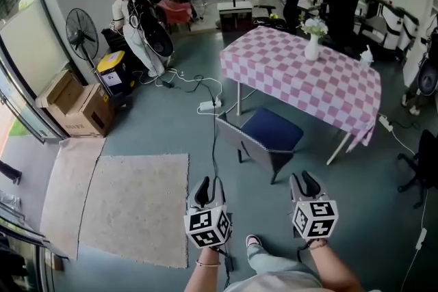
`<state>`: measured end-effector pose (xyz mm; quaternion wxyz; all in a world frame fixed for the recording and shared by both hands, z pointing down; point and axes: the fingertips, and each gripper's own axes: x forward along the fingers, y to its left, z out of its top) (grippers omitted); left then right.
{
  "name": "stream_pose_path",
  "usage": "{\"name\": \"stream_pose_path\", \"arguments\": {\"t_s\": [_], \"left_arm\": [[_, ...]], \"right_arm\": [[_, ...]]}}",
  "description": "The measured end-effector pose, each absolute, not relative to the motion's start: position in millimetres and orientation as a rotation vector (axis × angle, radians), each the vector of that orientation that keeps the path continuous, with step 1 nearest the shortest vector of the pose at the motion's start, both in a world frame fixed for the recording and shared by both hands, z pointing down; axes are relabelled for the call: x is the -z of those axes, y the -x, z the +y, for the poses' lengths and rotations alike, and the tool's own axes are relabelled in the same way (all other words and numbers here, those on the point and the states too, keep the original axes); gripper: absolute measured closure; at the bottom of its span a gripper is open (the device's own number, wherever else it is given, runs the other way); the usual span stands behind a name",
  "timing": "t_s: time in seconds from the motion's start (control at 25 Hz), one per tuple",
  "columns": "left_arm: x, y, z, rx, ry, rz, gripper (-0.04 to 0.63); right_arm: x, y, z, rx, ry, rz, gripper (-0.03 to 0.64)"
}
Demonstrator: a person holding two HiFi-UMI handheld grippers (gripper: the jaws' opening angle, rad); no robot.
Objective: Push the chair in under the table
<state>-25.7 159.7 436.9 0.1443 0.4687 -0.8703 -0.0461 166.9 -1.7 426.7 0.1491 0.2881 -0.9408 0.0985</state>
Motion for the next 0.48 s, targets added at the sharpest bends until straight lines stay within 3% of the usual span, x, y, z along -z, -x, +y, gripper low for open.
{"name": "stream_pose_path", "arguments": {"t_s": [0.48], "left_arm": [[-435.0, 120.9, 73.3, 0.078, -1.306, -2.509, 0.495]], "right_arm": [[-428.1, -73.9, -103.0, -0.342, -0.800, -2.709, 0.502]]}}
